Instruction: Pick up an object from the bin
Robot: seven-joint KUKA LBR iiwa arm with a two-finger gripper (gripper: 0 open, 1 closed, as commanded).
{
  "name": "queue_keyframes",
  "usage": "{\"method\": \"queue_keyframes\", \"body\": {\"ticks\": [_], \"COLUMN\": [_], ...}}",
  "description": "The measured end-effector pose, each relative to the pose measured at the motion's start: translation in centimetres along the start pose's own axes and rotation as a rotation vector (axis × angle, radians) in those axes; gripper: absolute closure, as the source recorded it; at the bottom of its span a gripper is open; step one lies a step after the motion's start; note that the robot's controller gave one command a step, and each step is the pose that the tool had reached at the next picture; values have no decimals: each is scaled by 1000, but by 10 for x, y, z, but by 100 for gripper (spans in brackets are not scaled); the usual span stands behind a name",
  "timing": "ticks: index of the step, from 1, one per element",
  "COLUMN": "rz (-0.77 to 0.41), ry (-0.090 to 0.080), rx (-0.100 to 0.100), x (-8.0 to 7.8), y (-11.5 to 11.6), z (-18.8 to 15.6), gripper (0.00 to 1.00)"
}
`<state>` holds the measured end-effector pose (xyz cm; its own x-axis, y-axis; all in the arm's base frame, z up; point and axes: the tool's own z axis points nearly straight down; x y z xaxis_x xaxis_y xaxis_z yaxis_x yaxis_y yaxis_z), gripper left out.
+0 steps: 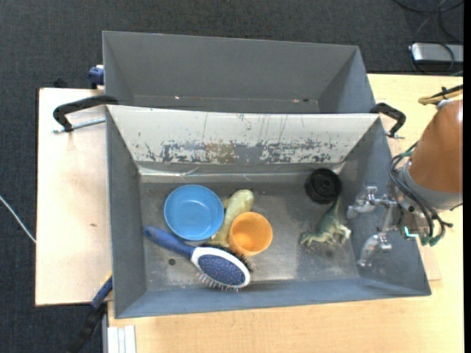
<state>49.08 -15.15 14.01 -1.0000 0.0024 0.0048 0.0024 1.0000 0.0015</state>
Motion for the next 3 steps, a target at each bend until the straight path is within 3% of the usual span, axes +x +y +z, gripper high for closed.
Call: {"method": "queue_keyframes", "body": {"ticks": [1,2,3], "rz": [-98,-93,-504], "ry": [-12,-18,-10], "rx": [0,3,4], "x": [-64,-65,-9], "y": [44,41,34], "z": [71,66,-47], "gripper": [0,100,100]}}
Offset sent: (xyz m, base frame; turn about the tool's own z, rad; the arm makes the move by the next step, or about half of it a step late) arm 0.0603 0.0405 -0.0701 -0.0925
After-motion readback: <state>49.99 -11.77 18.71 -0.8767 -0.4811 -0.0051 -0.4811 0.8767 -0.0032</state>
